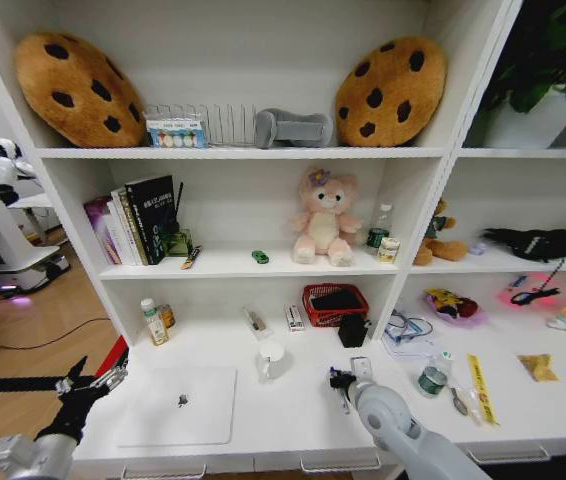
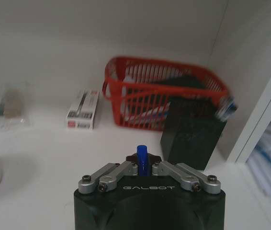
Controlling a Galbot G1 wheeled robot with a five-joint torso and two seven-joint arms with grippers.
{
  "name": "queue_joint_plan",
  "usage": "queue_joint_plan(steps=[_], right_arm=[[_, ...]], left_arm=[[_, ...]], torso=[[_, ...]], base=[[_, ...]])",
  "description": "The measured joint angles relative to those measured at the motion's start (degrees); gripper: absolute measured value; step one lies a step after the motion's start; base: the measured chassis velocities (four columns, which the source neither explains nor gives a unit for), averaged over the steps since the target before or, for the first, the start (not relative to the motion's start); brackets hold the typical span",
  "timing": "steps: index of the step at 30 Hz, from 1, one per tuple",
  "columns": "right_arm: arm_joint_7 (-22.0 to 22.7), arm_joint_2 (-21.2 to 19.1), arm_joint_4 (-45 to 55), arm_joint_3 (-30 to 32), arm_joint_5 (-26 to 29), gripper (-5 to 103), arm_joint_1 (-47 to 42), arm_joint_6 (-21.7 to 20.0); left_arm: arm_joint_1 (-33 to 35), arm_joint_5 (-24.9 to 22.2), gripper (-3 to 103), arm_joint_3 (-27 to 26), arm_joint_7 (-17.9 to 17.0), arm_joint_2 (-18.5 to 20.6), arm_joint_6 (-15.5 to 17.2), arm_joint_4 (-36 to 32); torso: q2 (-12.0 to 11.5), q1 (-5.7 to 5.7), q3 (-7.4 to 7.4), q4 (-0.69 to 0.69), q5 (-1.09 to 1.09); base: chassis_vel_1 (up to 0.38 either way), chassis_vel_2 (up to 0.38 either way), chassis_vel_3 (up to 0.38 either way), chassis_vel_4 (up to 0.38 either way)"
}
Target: Organize the objects on the table.
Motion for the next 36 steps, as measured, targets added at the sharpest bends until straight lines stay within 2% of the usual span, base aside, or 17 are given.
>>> queue_joint_plan(steps=[2, 3, 5, 6, 8, 12, 21, 36], right_arm=[[-2.7, 0.55, -1.82, 2.63, -6.2, 8, -0.95, 8.28], [-2.7, 0.55, -1.82, 2.63, -6.2, 8, -0.95, 8.28], [-5.06, 0.76, -3.49, 4.39, -9.64, 8, -0.91, 14.77], [-5.06, 0.76, -3.49, 4.39, -9.64, 8, -0.91, 14.77], [-8.57, 0.83, -5.91, 5.73, -13.81, 8, 0.21, 21.77], [-11.05, 0.83, -7.66, 5.39, -14.9, 8, 2.93, 26.4], [-14.16, 1.06, -15.73, 2.94, -17.07, 8, 10.3, 32.83], [-15.27, 2.66, -28.02, 0.23, -17.26, 8, 17.69, 35.63]], left_arm=[[0.0, 0.0, 100, 0.0, 0.01, 0.0, 0.0, 0.0], [0.0, 0.0, 100, 0.0, 0.01, 0.0, 0.0, 0.0], [0.0, 0.0, 100, 0.0, 0.0, 0.0, 0.0, 0.0], [0.0, 0.0, 100, 0.0, 0.0, 0.0, 0.0, 0.0], [0.0, 0.0, 100, 0.0, 0.0, 0.0, 0.0, 0.0], [0.0, 0.0, 100, 0.0, 0.0, 0.0, 0.0, 0.0], [0.0, 0.0, 100, 0.0, 0.0, 0.0, 0.0, 0.0], [0.0, 0.0, 100, 0.0, 0.0, 0.0, 0.0, 0.0]], torso=[[0.0, 0.0, 0.0, -0.01, 0.0], [0.0, 0.0, 0.0, -0.01, 0.0], [0.0, 0.0, 0.0, 0.0, -0.01], [0.0, 0.0, 0.0, 0.0, -0.01], [0.0, 0.0, 0.0, 0.0, 0.0], [0.0, 0.0, 0.0, 0.01, -0.01], [0.0, 0.0, 0.0, 0.01, -0.01], [0.0, 0.0, -0.01, 0.01, -0.01]], base=[[0.0, 0.0, 0.0, 0.0], [0.0, 0.0, 0.0, 0.0], [0.0, 0.0, 0.0, 0.0], [0.0, 0.0, 0.0, 0.0], [0.0, 0.0, 0.0, 0.0], [0.0, 0.0, 0.0, 0.0], [0.0, 0.0, 0.0, 0.0], [0.0, 0.0, 0.0, 0.0]])
